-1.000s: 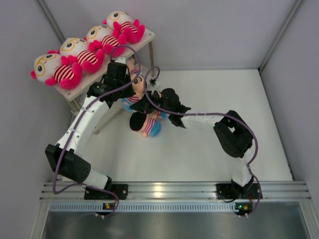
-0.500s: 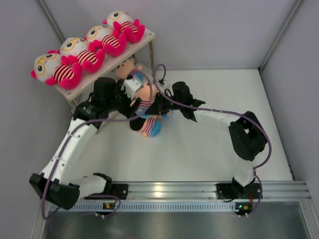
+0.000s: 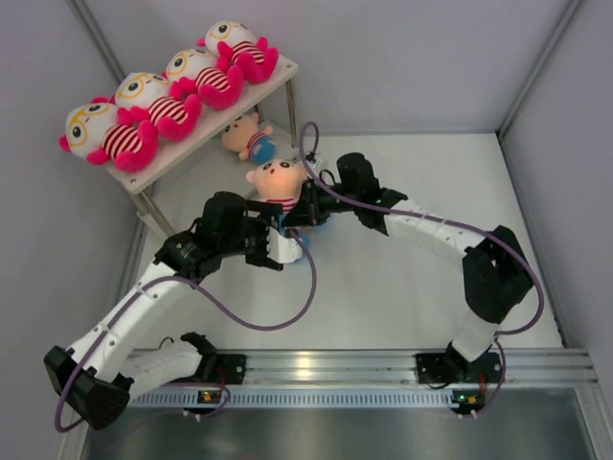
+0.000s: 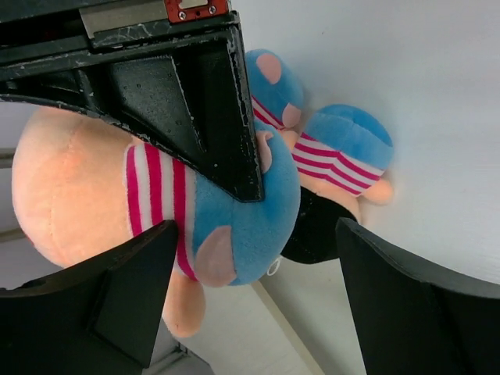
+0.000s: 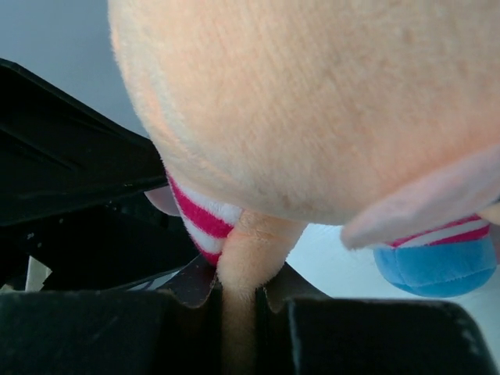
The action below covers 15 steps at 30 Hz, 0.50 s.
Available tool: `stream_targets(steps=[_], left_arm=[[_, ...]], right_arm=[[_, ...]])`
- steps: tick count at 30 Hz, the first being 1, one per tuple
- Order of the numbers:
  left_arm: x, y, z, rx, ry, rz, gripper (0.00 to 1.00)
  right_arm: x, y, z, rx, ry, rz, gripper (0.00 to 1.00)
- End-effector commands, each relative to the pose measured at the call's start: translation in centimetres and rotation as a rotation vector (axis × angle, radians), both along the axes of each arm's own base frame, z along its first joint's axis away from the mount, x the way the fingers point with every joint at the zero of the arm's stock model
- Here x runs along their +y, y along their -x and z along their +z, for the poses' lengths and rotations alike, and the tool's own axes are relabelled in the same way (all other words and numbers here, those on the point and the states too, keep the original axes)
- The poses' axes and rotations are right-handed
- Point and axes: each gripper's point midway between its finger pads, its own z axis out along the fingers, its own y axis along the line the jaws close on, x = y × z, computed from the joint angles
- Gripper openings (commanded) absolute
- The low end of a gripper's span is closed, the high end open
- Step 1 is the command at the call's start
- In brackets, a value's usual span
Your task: Place and organize the stuffed toys onto the shelf
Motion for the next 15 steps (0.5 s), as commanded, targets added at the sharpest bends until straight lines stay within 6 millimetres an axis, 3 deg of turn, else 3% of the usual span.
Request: stream_targets(steps=[1, 2, 3, 5, 6, 9, 10, 13, 15], left_arm=[[-0.6, -1.8, 1.3, -0.166, -0.032, -0.024, 0.87], [0.0, -2.5, 1.4, -0.185, -0.043, 0.021, 0.79], [-0.1, -3.4, 1.9, -0.214, -0.028, 0.047, 0.57], [0.3, -4.3, 1.9, -0.223, -0.032, 0.100, 0.43], [0.4, -4.3, 1.7, -0.221, -0.040, 0.102, 0.32], [0.3, -4.4, 0.9, -0.221, -0.066, 0.082, 0.13], [0.3, -4.4, 0.8, -0.214, -0.063, 0.084, 0.00], [0.2, -4.8, 0.9, -0.177, -0.028, 0.131, 0.00], [0.6, -5.9, 1.0, -0.165, -0.016, 0.219, 0.00]], right_arm=[[0.7, 1.7, 4.5, -0.078, -0.111, 0.071, 0.00], [0.6, 2.3, 4.9, -0.078, -0.127, 0.093, 0.00], [0.5, 2.5, 5.3, -0.074, -0.140, 0.101, 0.00], [0.4, 3.0, 5.8, -0.083, -0.160, 0.119, 0.00], [0.3, 3.2, 6.0, -0.085, -0.163, 0.122, 0.00], [0.2, 3.5, 6.5, -0.096, -0.175, 0.133, 0.00], [0.2, 3.6, 6.6, -0.100, -0.178, 0.134, 0.00], [0.0, 3.4, 6.5, -0.112, -0.173, 0.119, 0.01], [-0.3, 2.3, 5.6, -0.113, -0.127, 0.054, 0.18]])
